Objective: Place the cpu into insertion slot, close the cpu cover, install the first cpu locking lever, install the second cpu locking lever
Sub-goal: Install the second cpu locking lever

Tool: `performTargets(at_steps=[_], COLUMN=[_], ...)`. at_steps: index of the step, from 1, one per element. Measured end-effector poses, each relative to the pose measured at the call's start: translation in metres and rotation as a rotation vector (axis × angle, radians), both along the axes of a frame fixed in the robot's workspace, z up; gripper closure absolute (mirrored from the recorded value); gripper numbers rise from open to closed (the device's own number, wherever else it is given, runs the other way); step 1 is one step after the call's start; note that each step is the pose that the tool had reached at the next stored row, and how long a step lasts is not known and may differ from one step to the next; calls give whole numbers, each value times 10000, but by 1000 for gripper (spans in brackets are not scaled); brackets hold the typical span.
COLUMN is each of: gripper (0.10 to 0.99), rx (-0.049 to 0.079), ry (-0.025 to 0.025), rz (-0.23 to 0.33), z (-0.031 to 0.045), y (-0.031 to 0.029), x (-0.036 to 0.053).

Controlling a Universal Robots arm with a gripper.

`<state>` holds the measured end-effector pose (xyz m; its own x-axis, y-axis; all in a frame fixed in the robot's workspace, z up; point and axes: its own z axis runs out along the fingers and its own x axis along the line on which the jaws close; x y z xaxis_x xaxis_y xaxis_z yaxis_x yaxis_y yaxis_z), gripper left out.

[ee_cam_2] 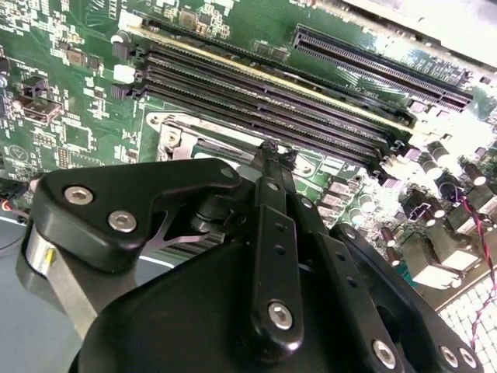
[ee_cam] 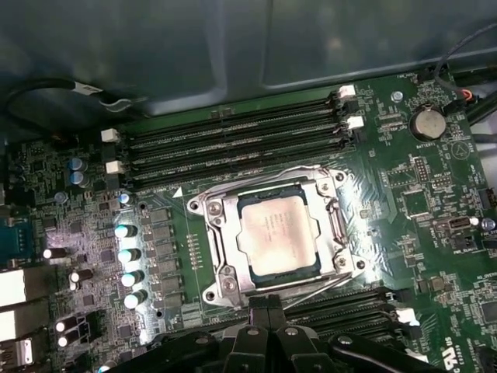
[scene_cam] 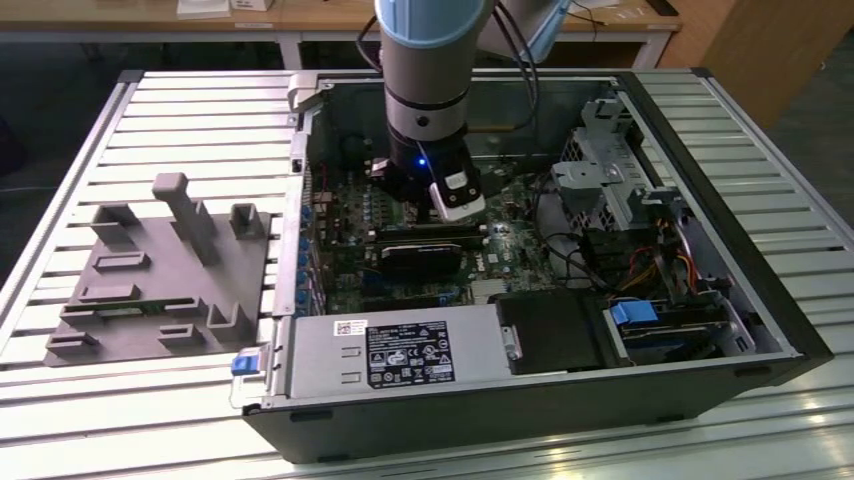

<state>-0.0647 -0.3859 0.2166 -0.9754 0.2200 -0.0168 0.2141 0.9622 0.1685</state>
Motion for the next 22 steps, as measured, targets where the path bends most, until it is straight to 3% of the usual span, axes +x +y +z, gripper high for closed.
performTargets(at_steps=[7,8,10,22], gripper=[980,980,980,980], rx=[289,461,635,1082], ry=[-1,0,-1,0], rz=[-1,-1,-1,-2], z=[-35,-42,-48,-80], y=[-65,-81,-98,-228], x=[-22,-30,-35,-43])
